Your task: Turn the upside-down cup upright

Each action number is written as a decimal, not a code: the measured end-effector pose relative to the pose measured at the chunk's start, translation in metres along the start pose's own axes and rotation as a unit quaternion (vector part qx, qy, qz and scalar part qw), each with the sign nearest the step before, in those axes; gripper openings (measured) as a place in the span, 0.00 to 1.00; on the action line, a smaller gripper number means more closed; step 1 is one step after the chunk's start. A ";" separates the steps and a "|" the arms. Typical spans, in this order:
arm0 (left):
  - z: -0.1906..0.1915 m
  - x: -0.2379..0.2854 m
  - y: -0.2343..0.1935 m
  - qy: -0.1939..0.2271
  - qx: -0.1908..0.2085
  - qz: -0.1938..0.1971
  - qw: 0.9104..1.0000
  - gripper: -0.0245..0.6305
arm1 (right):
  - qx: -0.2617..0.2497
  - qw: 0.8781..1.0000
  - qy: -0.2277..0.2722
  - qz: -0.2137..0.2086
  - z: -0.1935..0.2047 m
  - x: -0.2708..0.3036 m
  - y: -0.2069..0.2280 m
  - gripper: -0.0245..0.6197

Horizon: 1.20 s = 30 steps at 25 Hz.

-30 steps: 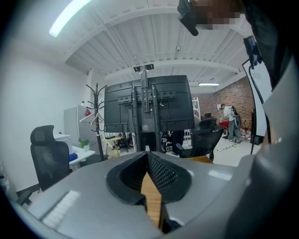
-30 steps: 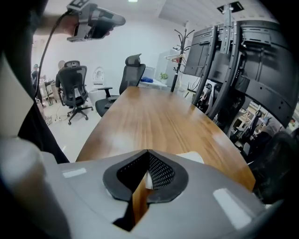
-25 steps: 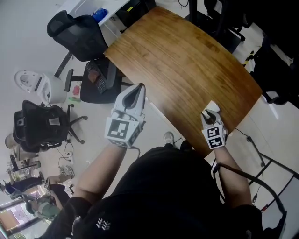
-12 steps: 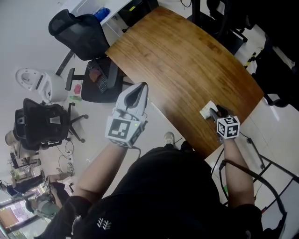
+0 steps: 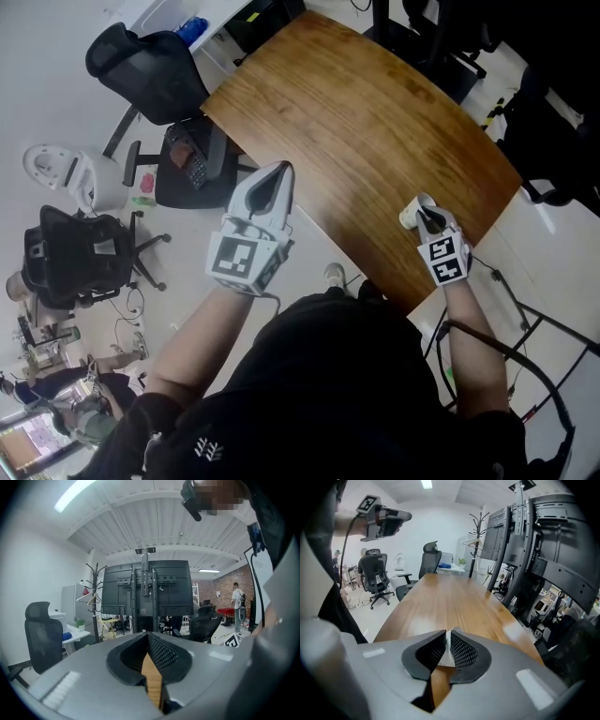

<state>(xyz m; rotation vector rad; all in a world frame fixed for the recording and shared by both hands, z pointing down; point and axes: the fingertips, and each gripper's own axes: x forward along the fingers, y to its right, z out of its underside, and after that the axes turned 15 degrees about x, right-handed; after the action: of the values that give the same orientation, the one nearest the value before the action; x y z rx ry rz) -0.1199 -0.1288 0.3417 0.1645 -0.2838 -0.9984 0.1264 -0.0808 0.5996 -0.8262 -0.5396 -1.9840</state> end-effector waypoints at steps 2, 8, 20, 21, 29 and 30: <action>-0.001 0.001 0.002 -0.001 0.004 0.002 1.000 0.04 | -0.010 1.000 -0.005 0.003 0.001 0.000 -0.003 0.09; 0.000 0.003 0.001 -0.006 -0.002 0.001 1.000 0.04 | -0.048 0.999 -0.017 0.014 0.003 0.000 -0.012 0.06; 0.016 0.001 0.005 -0.021 0.005 0.020 1.000 0.04 | -0.043 0.999 -0.009 0.015 0.008 0.004 -0.016 0.10; 0.019 0.001 0.007 -0.019 0.007 0.027 0.999 0.04 | -0.039 0.999 0.002 0.018 0.005 0.002 -0.015 0.12; 0.044 0.007 0.043 -0.027 -0.005 0.073 0.997 0.04 | 0.144 0.978 0.141 0.049 -0.011 -0.051 0.011 0.11; 0.044 0.009 0.048 -0.023 -0.006 0.079 0.997 0.04 | 0.180 0.972 0.142 0.054 -0.004 -0.054 0.018 0.08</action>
<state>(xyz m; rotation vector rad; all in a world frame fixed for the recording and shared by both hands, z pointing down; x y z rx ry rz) -0.0904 -0.1117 0.3977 0.1071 -0.3277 -0.8473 0.1611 -0.0617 0.5580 -0.3330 -0.6447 -1.7904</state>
